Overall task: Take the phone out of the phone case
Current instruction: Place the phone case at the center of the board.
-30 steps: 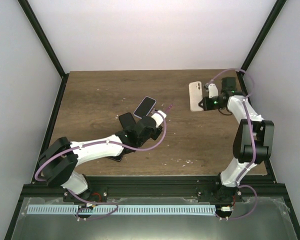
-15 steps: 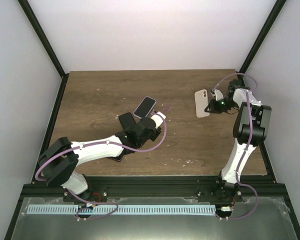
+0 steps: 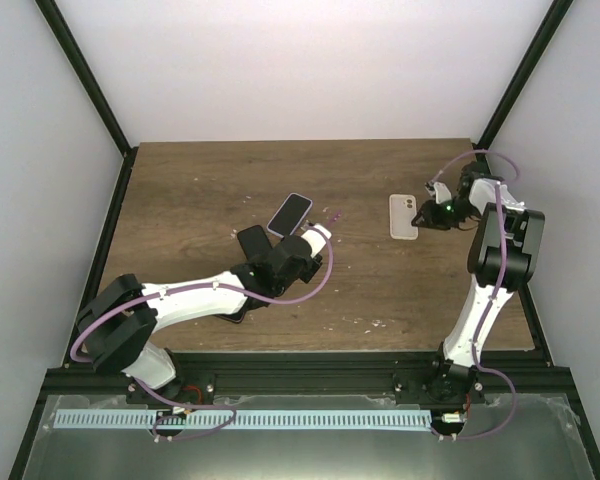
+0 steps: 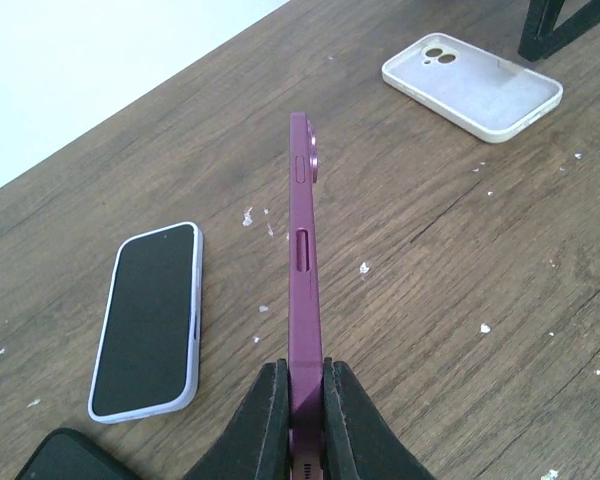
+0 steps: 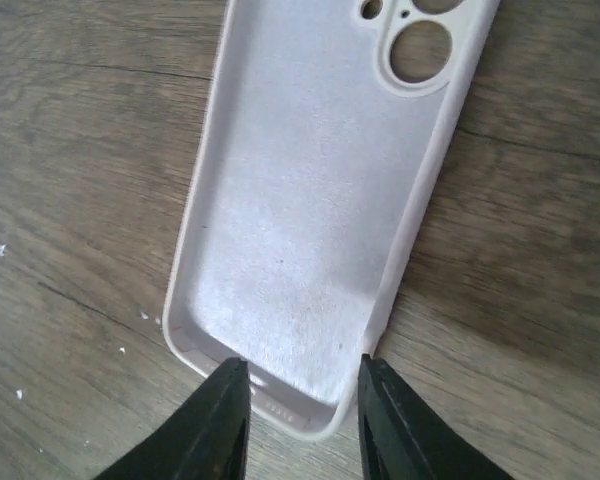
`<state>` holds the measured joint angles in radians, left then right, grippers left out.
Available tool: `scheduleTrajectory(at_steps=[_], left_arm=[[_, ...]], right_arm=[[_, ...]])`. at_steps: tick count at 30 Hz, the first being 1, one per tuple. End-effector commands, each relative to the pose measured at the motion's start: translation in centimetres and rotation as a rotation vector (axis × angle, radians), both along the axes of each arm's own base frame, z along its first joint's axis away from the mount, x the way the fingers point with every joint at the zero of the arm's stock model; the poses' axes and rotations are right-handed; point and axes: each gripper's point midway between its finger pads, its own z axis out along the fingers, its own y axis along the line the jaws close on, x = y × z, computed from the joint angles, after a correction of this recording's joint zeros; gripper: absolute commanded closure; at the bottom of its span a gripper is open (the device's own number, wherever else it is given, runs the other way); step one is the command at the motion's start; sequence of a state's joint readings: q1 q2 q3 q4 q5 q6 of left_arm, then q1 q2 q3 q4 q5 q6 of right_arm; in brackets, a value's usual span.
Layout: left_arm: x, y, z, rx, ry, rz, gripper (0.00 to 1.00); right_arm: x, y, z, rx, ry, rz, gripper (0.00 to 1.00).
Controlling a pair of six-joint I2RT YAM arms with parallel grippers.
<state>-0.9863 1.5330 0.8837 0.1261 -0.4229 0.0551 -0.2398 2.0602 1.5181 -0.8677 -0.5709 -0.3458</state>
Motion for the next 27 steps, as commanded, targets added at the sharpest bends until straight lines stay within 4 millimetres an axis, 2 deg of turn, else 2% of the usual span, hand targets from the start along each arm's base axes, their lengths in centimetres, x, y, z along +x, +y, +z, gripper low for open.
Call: scheduleTrajectory(at_steps=[1,2,4,5,8,11,13,16,19,23,27], left_arm=[[0.4,-0.4,2.2,-0.076,-0.045,0.007,1.0],[0.3,-0.4,2.2,-0.073,-0.049,0.006,1.0],[0.3,-0.5,2.2,-0.054,-0.067,0.009,1.0],[0.2,-0.7,2.1,-0.036,-0.08,0.007,1.0],[0.0,-1.4,2.2,0.028,-0.143,0.008,1.0],[-0.2,-2.2,2.3,0.128,-0.23,0.018,1.0],[-0.2,-3.1,2.5,0.19,-0.282,0.026,1.0],[-0.4,-4.3,2.7,0.257,-0.328,0.032,1.0],[-0.5,-5.0,3.0,0.287,-0.364,0.043,1.0],[-0.6,-5.5,3.1,0.326,-0.392,0.061,1.0],[-0.9,-6.2,2.6,0.383,-0.412,0.054,1.0]], right_arm=[[1.1,-2.3,1.1,-0.071,-0.035,-0.051,0.64],[1.1,-2.6,1.9,-0.094,-0.06,-0.065,0.56],[0.8,-2.0,4.7,-0.078,-0.126,-0.068,0.51],[0.2,-0.8,6.1,-0.027,-0.149,-0.049,0.49],[-2.1,4.3,10.7,0.216,-0.197,0.05,0.47],[-4.1,8.2,13.4,0.364,-0.201,0.108,0.46],[-5.0,10.6,14.4,0.422,-0.195,0.144,0.42],[-6.2,13.4,15.3,0.502,-0.173,0.165,0.4],[-6.8,15.6,14.6,0.527,-0.101,0.167,0.39],[-7.2,17.7,12.9,0.519,-0.002,0.165,0.38],[-7.6,19.1,12.7,0.541,0.029,0.19,0.38]])
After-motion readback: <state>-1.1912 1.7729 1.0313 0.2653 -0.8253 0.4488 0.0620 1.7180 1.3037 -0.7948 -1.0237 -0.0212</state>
